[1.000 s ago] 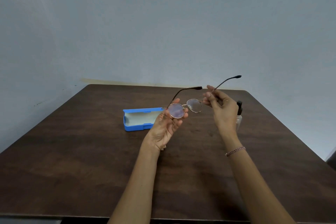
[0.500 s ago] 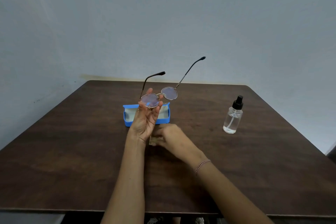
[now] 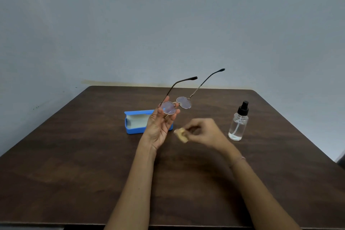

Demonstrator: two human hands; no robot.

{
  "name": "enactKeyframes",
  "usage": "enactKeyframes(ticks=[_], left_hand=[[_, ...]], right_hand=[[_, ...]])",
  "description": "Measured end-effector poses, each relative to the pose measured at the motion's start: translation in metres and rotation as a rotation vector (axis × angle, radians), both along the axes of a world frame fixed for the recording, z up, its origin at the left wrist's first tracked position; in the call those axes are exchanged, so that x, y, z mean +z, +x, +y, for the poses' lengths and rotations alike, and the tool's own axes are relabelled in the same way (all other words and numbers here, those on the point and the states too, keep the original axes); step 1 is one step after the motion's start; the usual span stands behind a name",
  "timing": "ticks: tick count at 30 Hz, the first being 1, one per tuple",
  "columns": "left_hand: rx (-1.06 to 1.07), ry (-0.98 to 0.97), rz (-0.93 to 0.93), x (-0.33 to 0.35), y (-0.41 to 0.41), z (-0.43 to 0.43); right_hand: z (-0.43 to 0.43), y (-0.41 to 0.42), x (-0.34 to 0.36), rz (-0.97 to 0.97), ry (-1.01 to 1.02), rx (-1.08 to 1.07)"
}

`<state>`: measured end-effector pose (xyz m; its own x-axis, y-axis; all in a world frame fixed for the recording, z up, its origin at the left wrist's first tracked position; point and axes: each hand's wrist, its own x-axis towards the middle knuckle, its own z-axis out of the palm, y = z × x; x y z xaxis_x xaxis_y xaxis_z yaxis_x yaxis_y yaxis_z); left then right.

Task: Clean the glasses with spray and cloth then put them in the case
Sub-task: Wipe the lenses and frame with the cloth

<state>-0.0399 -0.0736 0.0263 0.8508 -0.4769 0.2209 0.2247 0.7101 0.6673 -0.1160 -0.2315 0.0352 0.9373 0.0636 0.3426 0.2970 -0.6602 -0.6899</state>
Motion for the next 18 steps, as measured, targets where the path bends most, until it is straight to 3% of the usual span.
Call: enactKeyframes(ticks=[3, 5, 7, 10, 14, 18], left_hand=[[0.019, 0.042, 0.004, -0.001, -0.001, -0.015], [0.007, 0.061, 0.006, 0.0, -0.002, -0.025], [-0.01, 0.092, -0.013, -0.001, -0.003, -0.036], [-0.022, 0.154, -0.074, -0.005, -0.003, -0.05], [-0.062, 0.2, -0.122, -0.012, 0.002, -0.054], [-0.09, 0.172, -0.163, -0.01, 0.006, -0.049]], right_hand=[[-0.023, -0.014, 0.007, -0.184, 0.458, -0.09], [-0.024, -0.015, 0.011, -0.376, 0.572, -0.174], [-0.019, -0.013, 0.011, -0.53, 0.524, -0.268], [-0.013, -0.008, 0.006, -0.664, 0.267, -0.298], [-0.004, -0.002, -0.001, -0.65, -0.012, -0.238], [-0.003, -0.002, 0.001, -0.609, -0.102, -0.185]])
